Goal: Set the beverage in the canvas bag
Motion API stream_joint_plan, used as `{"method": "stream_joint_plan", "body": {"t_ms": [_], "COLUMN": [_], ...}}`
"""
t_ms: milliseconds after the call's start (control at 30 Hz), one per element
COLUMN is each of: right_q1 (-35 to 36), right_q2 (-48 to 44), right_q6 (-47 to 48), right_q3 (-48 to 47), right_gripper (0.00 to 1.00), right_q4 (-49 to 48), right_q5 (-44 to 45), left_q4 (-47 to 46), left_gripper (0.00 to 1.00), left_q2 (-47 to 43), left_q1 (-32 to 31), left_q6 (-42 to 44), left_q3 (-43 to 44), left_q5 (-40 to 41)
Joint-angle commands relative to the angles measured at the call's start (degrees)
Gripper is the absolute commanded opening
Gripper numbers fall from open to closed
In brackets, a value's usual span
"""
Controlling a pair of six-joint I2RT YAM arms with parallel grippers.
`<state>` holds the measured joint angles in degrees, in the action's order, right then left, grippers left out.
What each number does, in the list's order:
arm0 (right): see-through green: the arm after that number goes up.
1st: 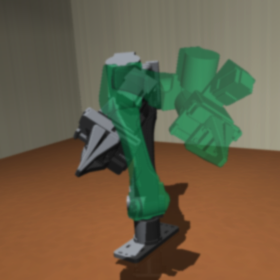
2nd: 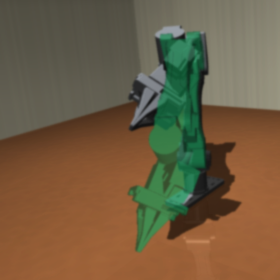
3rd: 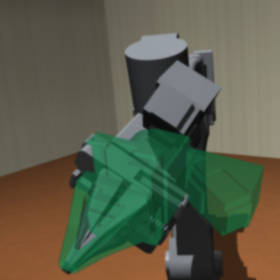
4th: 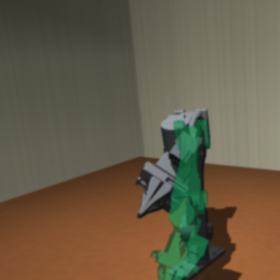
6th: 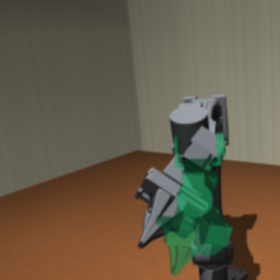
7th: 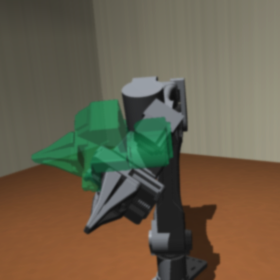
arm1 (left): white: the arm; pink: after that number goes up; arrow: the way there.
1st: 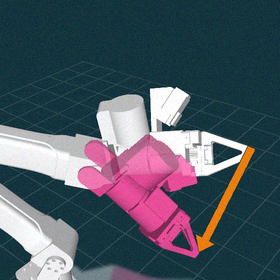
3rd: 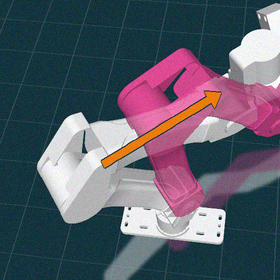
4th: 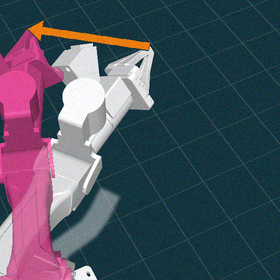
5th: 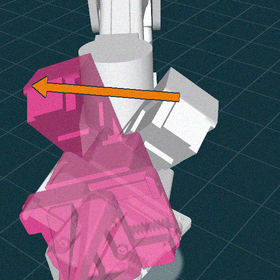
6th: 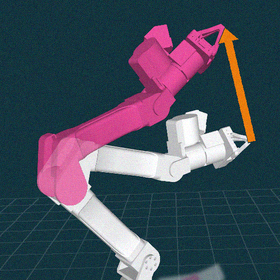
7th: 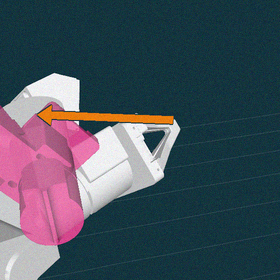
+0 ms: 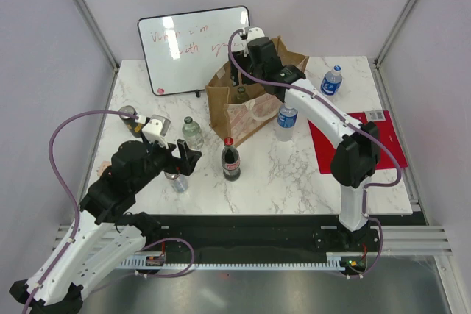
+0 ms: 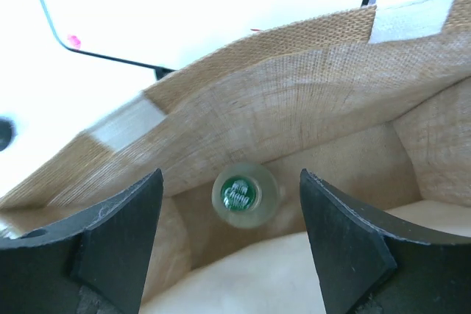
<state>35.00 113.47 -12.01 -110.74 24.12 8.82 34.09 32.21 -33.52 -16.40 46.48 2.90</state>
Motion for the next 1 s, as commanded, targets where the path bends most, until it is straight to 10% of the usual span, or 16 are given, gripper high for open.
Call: {"method": "stream_joint_plan", "body": {"t_ms": [0, 500, 967], "right_q1": [0.15, 16.83, 21.86], "right_q2": [-7.99, -27.59, -25.05], "right_q6": [0.41, 2.17, 1.91], "right_q3": [-1.24, 17.91, 29.95], "right_gripper": [0.82, 0.82, 0.81], "right_q4": [3.03, 7.17, 3.58], "right_q5": [-2.84, -5.22, -2.4], "left_q4": [-2.27, -2.27, -2.36], "left_gripper": [0.98, 0.98, 0.98], "left_q2": [0.14, -0.3, -0.21], "left_q1": [-0.14, -0.14, -0.14], "left_q6": [2.52, 2.52, 2.6], "left_q3": [-0.6, -0.6, -0.51], "left_q5": [0.36, 1.41, 1.41]}}
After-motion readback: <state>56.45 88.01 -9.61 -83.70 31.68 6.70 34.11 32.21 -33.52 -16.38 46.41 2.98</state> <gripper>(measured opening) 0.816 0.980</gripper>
